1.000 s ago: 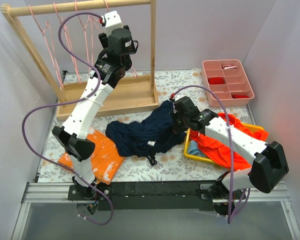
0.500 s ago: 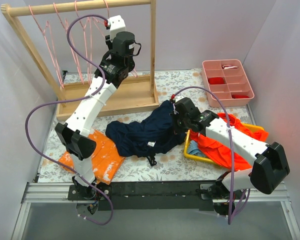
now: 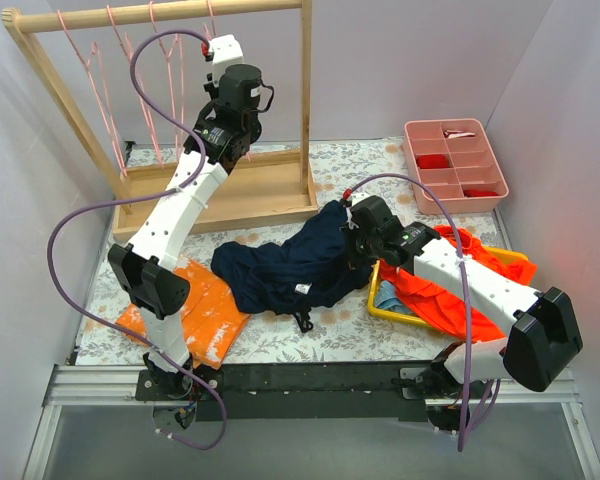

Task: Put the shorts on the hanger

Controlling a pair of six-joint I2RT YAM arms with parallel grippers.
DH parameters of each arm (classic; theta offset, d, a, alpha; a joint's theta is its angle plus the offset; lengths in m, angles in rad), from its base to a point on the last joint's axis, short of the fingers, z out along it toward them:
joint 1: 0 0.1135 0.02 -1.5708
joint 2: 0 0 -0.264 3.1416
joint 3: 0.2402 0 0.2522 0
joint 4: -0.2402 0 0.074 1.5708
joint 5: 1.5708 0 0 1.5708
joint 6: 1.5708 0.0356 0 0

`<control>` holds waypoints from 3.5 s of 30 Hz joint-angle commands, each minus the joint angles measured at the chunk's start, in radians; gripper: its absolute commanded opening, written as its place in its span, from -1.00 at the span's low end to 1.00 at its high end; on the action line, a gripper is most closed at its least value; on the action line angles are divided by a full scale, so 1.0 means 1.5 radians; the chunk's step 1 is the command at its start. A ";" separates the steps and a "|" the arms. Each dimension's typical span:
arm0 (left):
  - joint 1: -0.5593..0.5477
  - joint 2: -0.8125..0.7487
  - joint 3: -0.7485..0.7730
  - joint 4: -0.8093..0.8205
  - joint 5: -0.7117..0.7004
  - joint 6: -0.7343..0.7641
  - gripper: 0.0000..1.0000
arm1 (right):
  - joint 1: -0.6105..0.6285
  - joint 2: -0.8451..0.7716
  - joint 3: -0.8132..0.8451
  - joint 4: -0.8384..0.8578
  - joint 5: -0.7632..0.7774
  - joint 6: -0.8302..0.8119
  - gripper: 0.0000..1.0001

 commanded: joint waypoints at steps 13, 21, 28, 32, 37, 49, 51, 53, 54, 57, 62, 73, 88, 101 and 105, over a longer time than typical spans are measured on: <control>0.005 -0.140 -0.007 0.000 0.123 0.054 -1.00 | -0.003 -0.008 0.011 0.030 -0.018 -0.006 -0.97; 0.005 -0.184 -0.029 -0.037 0.188 0.048 -1.00 | -0.004 0.003 0.015 0.037 -0.021 -0.008 -0.97; 0.005 -0.331 -0.182 -0.023 0.311 0.055 -1.00 | -0.004 0.006 0.028 0.030 -0.011 -0.012 -0.97; 0.005 -0.387 -0.239 -0.046 0.360 0.061 -1.00 | -0.004 0.004 0.030 0.028 -0.008 -0.011 -0.97; 0.005 -0.458 -0.328 -0.032 0.404 0.071 -1.00 | -0.004 0.003 0.034 0.028 -0.002 -0.013 -0.97; 0.005 -0.630 -0.495 -0.106 0.544 0.044 -1.00 | -0.003 -0.005 0.030 0.006 0.019 -0.008 -0.97; 0.005 -0.659 -0.542 -0.128 0.593 0.028 -1.00 | -0.004 -0.008 0.029 0.005 0.022 -0.008 -0.97; 0.005 -0.702 -0.572 -0.139 0.665 0.010 -1.00 | -0.003 -0.008 0.032 0.003 0.035 -0.010 -0.97; 0.005 -0.714 -0.597 -0.150 0.691 0.004 -1.00 | -0.003 -0.005 0.034 0.002 0.038 -0.011 -0.97; 0.005 -0.740 -0.647 -0.177 0.773 -0.025 -1.00 | -0.003 0.021 0.057 -0.011 0.066 -0.021 -0.97; 0.005 -0.778 -0.691 -0.216 0.828 -0.058 -1.00 | -0.013 0.064 0.098 -0.033 0.101 -0.032 -0.97; -0.033 -0.786 -0.736 -0.258 0.857 -0.065 -1.00 | -0.026 0.147 0.218 -0.094 0.089 -0.034 -0.97; -0.044 -0.680 -0.741 -0.132 0.808 -0.051 -1.00 | 0.000 0.093 0.234 -0.127 0.061 -0.022 -0.97; -0.216 -0.648 -0.880 0.138 0.554 -0.096 -1.00 | 0.055 0.086 0.272 -0.111 0.005 -0.014 -0.97; -0.220 -0.680 -0.994 0.324 0.531 -0.103 -1.00 | 0.055 0.069 0.240 -0.074 -0.016 -0.016 -0.97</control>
